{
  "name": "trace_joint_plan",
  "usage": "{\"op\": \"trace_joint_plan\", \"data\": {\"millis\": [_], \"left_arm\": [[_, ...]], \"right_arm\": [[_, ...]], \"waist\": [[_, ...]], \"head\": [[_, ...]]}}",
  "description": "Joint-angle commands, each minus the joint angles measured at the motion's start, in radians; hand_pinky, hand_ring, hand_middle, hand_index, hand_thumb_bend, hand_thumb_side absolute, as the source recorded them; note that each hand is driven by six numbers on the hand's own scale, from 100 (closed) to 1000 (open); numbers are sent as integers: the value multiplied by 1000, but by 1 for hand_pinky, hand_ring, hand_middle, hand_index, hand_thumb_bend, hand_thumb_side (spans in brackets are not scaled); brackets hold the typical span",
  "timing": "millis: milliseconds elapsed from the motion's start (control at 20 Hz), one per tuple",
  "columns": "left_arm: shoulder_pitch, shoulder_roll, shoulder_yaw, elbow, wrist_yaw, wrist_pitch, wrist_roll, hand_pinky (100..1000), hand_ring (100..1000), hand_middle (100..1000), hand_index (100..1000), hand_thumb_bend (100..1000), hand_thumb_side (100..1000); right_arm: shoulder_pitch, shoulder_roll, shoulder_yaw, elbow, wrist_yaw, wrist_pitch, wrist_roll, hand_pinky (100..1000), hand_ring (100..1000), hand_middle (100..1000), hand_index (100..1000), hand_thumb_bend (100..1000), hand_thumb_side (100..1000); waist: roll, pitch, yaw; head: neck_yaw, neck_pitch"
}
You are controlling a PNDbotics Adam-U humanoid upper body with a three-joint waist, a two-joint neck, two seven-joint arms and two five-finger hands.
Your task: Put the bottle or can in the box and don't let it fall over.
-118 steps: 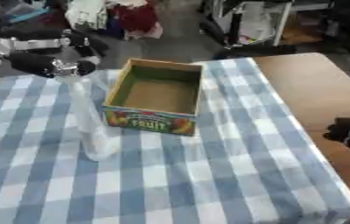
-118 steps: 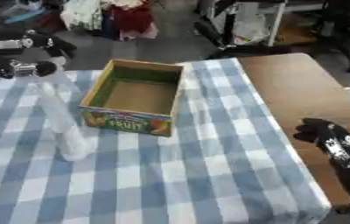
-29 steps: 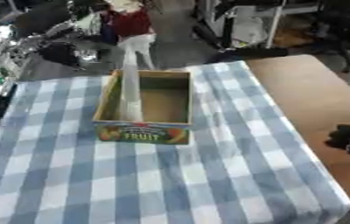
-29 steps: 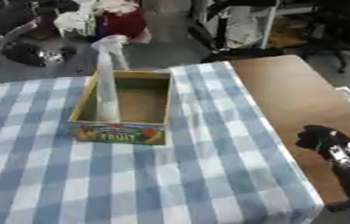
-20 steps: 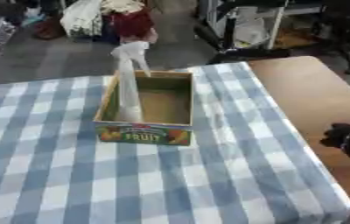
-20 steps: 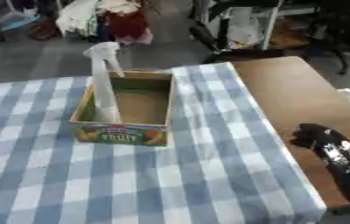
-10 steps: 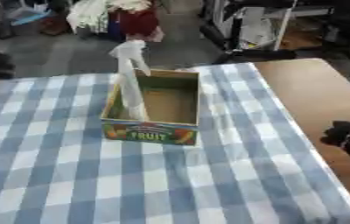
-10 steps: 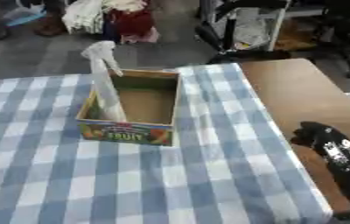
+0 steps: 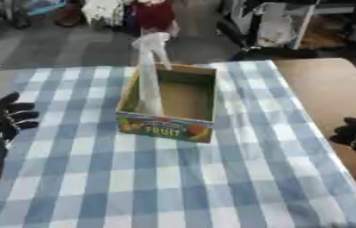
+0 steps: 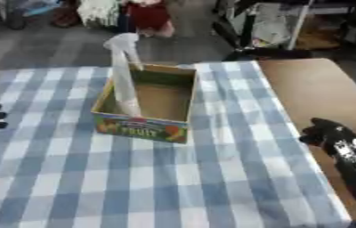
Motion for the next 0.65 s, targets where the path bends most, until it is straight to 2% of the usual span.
{"op": "trace_joint_plan", "data": {"millis": [50, 650], "left_arm": [[-1, -3, 14, -4, -18, 10, 1, 742, 746, 725, 936, 208, 982], [-2, -17, 8, -1, -36, 13, -10, 743, 747, 726, 938, 208, 996]], "right_arm": [[-4, -12, -2, -6, -8, -1, 3, 807, 705, 684, 855, 100, 791], [-3, -13, -5, -2, -3, -5, -3, 807, 704, 684, 866, 100, 789]], "waist": [[-2, -10, 2], [-2, -5, 5]], "head": [[15, 14], [6, 25]]}}
